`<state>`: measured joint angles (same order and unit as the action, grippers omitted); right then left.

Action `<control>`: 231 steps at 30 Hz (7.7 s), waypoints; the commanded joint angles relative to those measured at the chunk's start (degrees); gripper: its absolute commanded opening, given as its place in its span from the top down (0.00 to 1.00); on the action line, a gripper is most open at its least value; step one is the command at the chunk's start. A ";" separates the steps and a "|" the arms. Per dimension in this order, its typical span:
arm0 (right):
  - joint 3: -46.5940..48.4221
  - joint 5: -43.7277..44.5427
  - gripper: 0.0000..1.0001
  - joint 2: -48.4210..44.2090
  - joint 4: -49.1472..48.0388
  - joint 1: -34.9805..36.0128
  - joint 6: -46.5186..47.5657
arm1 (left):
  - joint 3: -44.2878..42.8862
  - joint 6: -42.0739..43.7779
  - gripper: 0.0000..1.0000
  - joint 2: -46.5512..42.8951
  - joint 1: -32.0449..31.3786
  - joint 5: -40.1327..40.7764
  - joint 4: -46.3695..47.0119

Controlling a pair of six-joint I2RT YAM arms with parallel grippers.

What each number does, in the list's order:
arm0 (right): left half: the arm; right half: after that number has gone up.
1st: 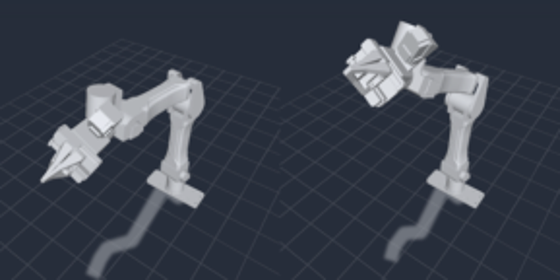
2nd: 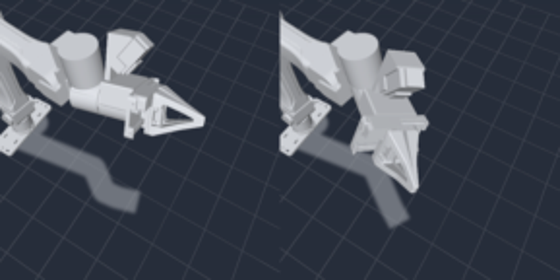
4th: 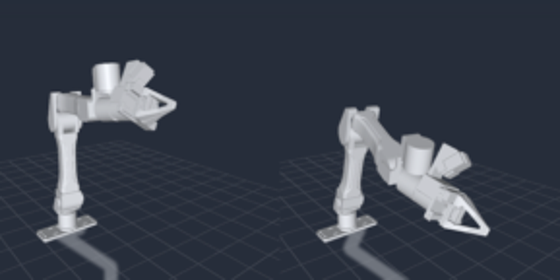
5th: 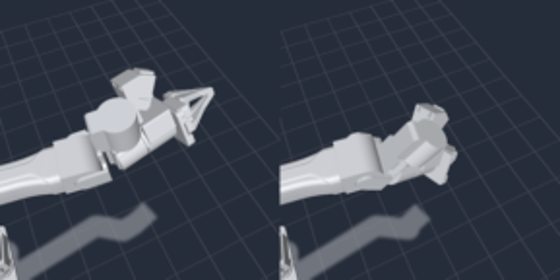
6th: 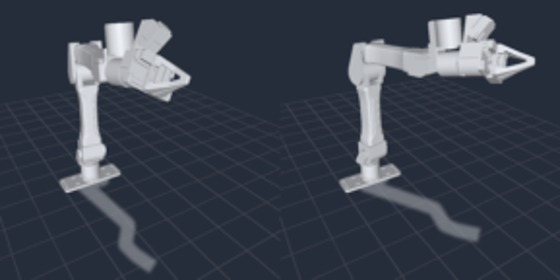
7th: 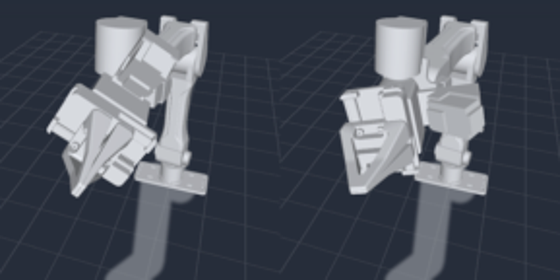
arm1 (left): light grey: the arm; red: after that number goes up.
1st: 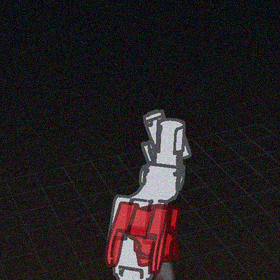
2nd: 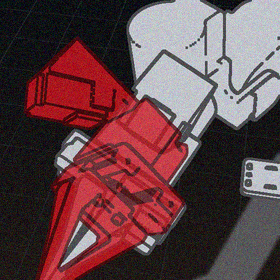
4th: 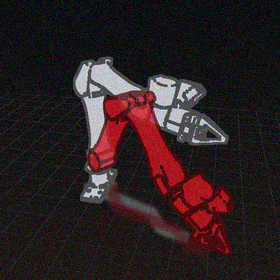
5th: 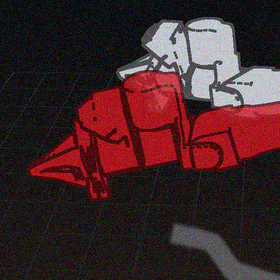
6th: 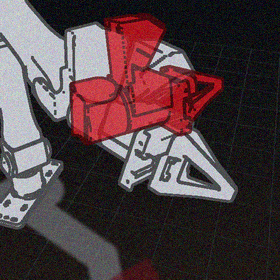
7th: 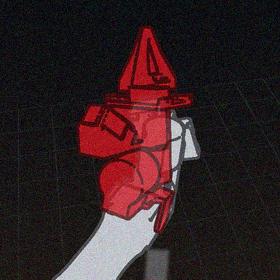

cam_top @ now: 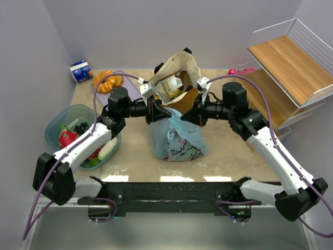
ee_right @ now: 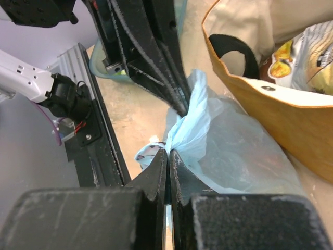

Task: Place the mixed food into the grocery bags and tie them

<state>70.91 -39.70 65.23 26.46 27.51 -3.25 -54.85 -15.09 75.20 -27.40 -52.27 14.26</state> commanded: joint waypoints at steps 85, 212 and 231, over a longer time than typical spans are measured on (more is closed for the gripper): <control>-0.42 1.56 1.00 -1.15 1.76 5.63 -9.40 | -9.84 29.51 0.82 1.53 -8.81 17.11 -26.57; -20.38 23.18 0.70 -2.47 -9.68 17.14 -8.00 | 4.31 0.15 1.00 5.58 -4.86 -3.46 -3.89; -24.91 26.44 0.23 -18.02 -18.04 17.05 -53.33 | 14.07 -12.42 1.00 -4.00 -1.52 -5.91 18.96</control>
<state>55.18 -10.24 50.94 24.69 44.58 -35.03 -42.54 -25.02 73.82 -28.99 -57.28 25.74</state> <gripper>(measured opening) 0.775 0.030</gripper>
